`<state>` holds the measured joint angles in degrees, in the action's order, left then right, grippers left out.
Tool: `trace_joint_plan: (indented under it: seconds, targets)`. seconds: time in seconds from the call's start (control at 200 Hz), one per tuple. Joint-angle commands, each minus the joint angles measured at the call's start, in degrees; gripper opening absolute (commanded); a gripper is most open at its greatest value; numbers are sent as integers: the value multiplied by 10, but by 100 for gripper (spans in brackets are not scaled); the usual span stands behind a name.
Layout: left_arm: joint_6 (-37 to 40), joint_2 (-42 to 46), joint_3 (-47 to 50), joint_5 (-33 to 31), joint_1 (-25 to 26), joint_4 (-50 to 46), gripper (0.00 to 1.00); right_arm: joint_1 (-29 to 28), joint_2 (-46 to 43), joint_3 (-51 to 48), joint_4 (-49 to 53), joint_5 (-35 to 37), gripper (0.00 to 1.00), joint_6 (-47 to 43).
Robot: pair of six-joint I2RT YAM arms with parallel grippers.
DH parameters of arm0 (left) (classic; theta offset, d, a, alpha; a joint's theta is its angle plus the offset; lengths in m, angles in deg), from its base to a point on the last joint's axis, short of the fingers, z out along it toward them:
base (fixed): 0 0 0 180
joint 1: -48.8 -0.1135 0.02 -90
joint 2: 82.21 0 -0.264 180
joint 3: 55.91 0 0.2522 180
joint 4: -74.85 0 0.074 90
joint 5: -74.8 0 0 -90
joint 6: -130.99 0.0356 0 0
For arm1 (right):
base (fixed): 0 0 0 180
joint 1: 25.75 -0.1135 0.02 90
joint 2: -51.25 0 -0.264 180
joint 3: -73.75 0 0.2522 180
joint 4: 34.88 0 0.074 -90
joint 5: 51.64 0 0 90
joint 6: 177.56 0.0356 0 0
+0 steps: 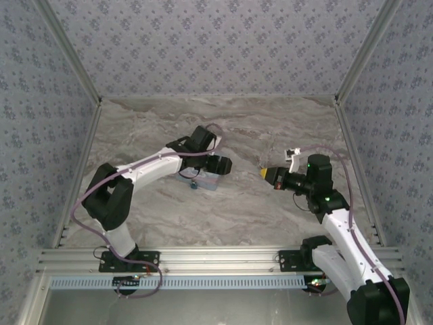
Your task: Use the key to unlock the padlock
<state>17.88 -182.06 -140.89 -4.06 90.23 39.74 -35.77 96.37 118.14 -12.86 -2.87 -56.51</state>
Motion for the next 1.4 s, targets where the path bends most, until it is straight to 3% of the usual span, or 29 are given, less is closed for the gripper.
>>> trace_joint_plan:
  seconds: [0.0,0.15,0.315,0.6,0.899,1.174,1.394]
  targets:
    - [-15,-43,-27,38,19,-8,84,7,-6,1,22,-14,0,2]
    - [-11,-77,-68,51,29,-13,83,9,-4,5,27,-14,0,4]
    - [-6,-48,-66,45,29,7,83,9,-3,6,30,-13,0,4]
    - [15,99,-2,-1,17,68,91,-5,14,1,4,-18,0,22]
    - [33,273,147,-45,-18,112,100,-88,67,0,-62,29,0,46]
    - [-10,338,287,9,-47,137,99,-173,180,29,-139,80,0,76]
    - [-43,343,396,79,-53,261,99,-201,282,64,-218,103,0,118]
